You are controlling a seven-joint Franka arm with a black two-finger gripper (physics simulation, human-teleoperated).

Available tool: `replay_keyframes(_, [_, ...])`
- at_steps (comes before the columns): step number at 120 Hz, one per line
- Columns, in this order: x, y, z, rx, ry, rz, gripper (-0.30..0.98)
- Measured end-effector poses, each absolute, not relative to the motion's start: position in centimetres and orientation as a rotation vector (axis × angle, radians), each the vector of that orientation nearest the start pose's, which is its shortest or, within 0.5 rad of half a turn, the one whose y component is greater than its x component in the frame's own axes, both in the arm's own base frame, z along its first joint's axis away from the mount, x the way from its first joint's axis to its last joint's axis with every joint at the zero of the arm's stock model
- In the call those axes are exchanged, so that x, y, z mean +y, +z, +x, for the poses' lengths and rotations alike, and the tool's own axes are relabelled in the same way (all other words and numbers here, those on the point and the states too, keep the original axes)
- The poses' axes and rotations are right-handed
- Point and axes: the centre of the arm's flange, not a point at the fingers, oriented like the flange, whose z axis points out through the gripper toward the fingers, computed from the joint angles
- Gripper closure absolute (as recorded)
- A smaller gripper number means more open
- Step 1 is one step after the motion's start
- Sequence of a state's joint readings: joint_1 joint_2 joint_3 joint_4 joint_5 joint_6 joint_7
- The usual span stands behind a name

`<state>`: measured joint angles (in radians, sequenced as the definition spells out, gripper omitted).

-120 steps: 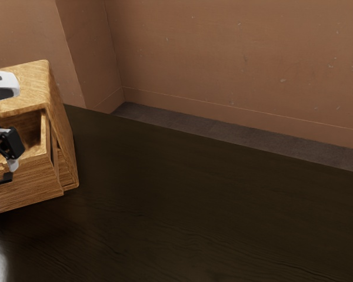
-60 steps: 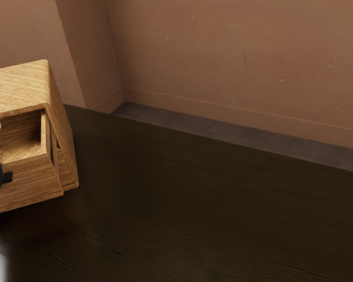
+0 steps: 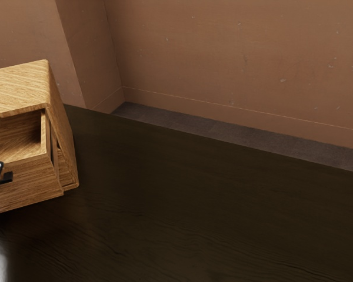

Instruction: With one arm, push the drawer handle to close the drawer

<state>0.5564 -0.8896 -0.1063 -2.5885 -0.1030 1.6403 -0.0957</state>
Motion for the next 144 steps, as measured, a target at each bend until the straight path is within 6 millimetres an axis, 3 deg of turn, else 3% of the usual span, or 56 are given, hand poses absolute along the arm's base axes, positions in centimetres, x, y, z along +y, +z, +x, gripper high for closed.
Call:
replay_keyframes(61, [11.5,51.8,29.2,-0.987,0.107,-3.051,0.77])
replay_keyframes(75, [12.1,51.2,29.8,-0.999,0.118,-3.053,0.79])
replay_keyframes(144, [14.9,52.2,34.2,-1.008,0.07,-3.062,0.78])
